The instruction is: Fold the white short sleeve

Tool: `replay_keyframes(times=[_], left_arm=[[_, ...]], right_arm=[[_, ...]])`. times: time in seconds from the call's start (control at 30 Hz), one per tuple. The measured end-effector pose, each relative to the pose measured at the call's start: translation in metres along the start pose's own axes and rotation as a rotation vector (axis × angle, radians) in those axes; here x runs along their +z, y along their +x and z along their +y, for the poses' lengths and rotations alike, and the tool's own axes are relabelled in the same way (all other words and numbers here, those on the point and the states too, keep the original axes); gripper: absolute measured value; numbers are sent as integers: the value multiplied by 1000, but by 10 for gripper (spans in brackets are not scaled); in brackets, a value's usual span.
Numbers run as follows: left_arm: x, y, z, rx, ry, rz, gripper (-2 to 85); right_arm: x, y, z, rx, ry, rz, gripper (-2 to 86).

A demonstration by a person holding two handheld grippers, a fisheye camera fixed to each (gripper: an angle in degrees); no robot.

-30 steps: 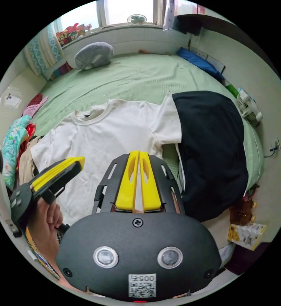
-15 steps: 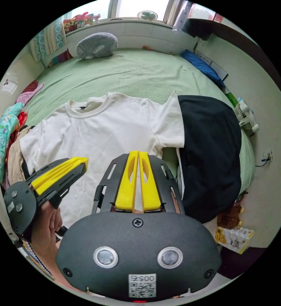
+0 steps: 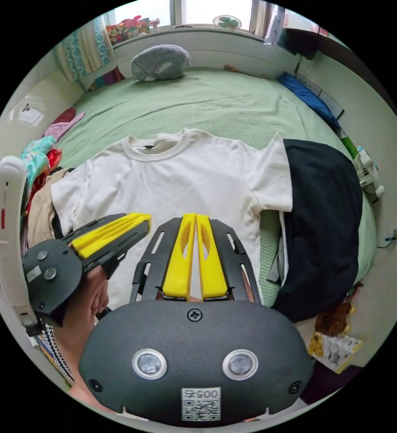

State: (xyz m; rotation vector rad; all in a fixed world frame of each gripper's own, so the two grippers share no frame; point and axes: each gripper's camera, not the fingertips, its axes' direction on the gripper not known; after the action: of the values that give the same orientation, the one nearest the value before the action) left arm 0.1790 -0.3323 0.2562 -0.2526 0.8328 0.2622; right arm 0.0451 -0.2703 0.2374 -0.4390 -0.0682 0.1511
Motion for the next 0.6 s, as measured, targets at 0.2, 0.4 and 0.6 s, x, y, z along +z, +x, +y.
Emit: replay_keyframes(times=[0.2,0.4,0.6], left_arm=[[-3,-2,-5,-17,-4,-2,-1],[-5,-2,-7,-6,-8,-20,-1],[-8,-4,-9,-6,-17,-30,-2]], right_arm=[[7,-2,1,11,-12,57,-13],[8,1,4,17,-16,71,-12],[13,8,4,43,-29,44,-13]])
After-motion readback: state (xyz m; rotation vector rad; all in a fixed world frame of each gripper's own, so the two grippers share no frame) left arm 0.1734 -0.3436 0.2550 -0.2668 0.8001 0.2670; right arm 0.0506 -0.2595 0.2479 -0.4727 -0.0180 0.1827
